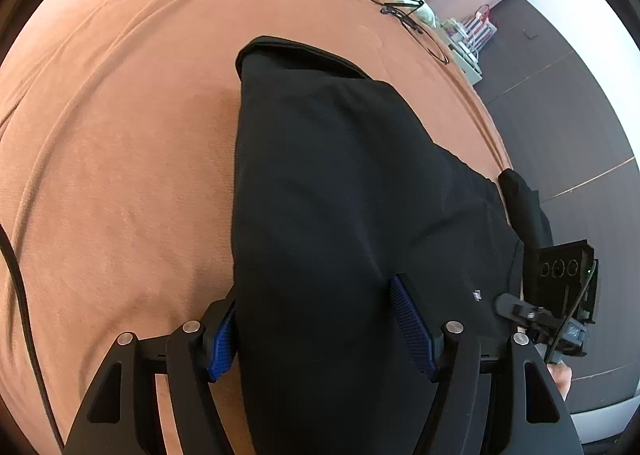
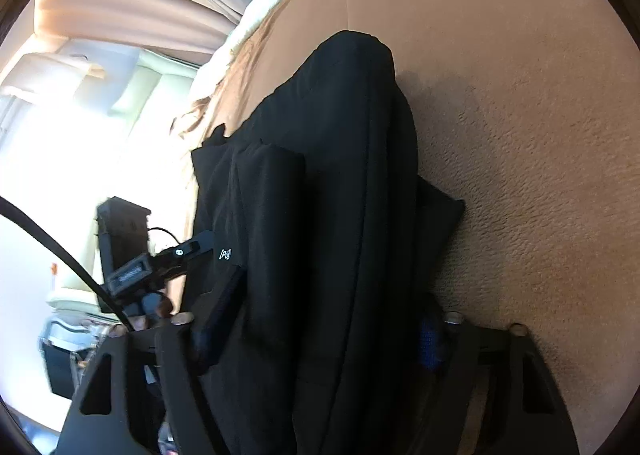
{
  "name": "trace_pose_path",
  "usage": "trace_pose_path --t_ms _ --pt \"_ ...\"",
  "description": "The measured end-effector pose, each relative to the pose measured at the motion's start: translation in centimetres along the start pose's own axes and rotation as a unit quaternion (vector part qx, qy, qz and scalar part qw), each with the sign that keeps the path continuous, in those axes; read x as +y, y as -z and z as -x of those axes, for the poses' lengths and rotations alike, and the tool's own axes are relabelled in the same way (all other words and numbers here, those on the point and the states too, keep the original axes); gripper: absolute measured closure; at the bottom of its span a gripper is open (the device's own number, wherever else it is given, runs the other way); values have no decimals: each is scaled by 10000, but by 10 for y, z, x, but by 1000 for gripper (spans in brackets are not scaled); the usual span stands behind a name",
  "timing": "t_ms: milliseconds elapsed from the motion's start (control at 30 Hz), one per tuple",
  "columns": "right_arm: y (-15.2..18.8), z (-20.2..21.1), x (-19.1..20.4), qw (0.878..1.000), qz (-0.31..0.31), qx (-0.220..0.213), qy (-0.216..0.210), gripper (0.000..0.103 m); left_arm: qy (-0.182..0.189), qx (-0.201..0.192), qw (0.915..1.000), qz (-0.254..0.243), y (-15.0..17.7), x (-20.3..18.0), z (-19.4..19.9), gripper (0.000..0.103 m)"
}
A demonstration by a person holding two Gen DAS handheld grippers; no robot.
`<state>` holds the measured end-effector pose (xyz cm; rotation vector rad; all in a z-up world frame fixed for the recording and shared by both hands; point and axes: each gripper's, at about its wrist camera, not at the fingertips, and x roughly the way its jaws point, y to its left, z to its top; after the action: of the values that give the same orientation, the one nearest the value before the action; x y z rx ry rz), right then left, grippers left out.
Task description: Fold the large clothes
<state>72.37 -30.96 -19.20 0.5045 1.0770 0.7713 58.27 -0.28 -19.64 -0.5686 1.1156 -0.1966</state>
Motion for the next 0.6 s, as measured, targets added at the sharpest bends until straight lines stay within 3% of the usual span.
trace_pose_path --t_ms 33,133,367,600 --pt "0 -2 2 10000 -12 -7 -53 73 68 41 10000 52 1 1 -1 33" --pt "2 -1 12 9998 130 -91 -149 87 162 62 9997 154 3 5 0 35" --pt "6 14 69 9958 848 -325 124 92 278 -73 9993 243 4 -6 25 60" --pt "25 53 128 9882 1234 -888 178 92 547 -371 9978 81 12 -41 76 68"
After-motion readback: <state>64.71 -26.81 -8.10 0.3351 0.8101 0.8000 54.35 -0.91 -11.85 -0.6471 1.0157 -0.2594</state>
